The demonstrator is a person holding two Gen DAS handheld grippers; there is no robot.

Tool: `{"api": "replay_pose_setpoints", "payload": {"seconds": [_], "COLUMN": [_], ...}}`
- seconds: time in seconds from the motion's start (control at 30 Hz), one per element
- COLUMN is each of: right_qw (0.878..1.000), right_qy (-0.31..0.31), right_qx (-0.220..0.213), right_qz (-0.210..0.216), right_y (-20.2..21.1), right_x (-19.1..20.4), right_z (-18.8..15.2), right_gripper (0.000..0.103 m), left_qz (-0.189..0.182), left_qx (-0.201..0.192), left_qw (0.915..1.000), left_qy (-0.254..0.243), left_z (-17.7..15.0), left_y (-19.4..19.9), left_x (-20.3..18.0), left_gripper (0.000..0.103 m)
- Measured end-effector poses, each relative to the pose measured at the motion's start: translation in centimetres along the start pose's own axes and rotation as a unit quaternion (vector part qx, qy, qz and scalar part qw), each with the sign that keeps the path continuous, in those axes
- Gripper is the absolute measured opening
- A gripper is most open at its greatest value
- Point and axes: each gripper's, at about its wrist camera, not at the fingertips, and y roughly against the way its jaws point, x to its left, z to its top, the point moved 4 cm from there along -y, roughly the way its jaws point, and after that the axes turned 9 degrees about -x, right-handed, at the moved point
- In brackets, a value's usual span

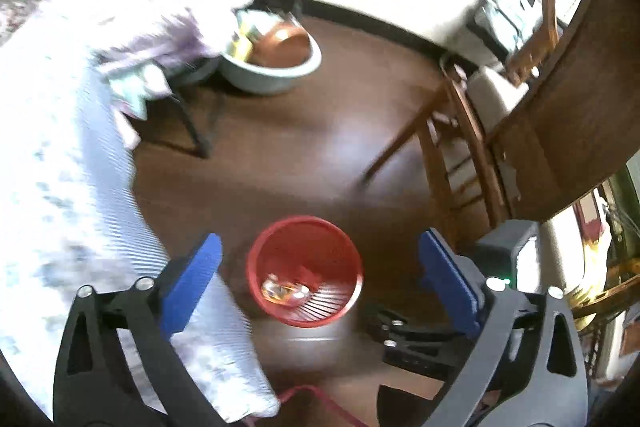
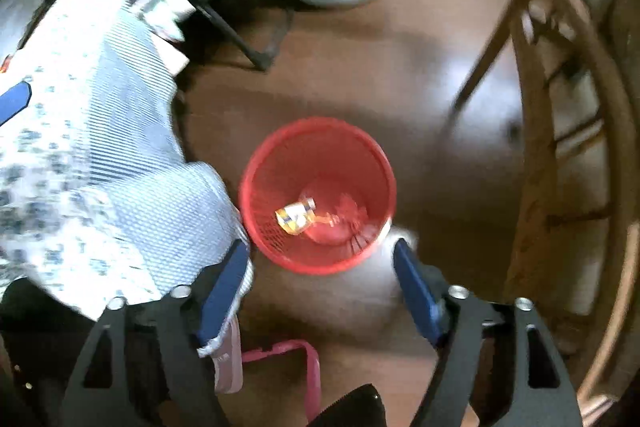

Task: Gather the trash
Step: 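Move both tools back over the bed toward the remaining trash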

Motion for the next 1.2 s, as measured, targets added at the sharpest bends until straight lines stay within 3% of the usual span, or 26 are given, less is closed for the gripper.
{"api": "replay_pose_setpoints", "payload": {"seconds": [0.1,0.2,0.4,0.57,0.7,0.97,1.2], "right_qw": [0.998,0.992,0.977,0.962,0.955,0.955,0.954], "right_qy": [0.032,0.071,0.129,0.175,0.185,0.182,0.197], "right_qx": [-0.052,-0.092,-0.130,-0.141,-0.142,-0.140,-0.125], "right_qz": [0.010,0.038,0.107,0.158,0.182,0.186,0.187], "right_y": [3.8,7.3,11.3,12.7,13.4,13.6,12.7], "right_x": [3.4,7.8,16.7,25.0,29.6,35.4,38.0], "right_z": [2.0,3.5,5.4,5.5,5.2,5.0,3.9], "right_gripper": [0.092,0.093,0.094,0.094,0.094,0.095,0.095], "left_qz": [0.027,0.066,0.154,0.253,0.306,0.336,0.324], "left_qx": [-0.036,-0.067,-0.121,-0.141,-0.154,-0.173,-0.183], "left_qw": [0.9989,0.9951,0.9786,0.9539,0.9340,0.9093,0.9065], "left_qy": [0.017,0.030,0.061,0.078,0.102,0.174,0.199], "left_z": [1.4,2.3,3.0,1.3,-0.2,-2.3,-3.3], "left_y": [4.6,8.6,17.0,22.9,26.0,28.2,29.1], "left_x": [2.5,5.4,12.8,19.7,25.1,32.4,33.6], "left_gripper": [0.096,0.096,0.096,0.096,0.096,0.096,0.096]}}
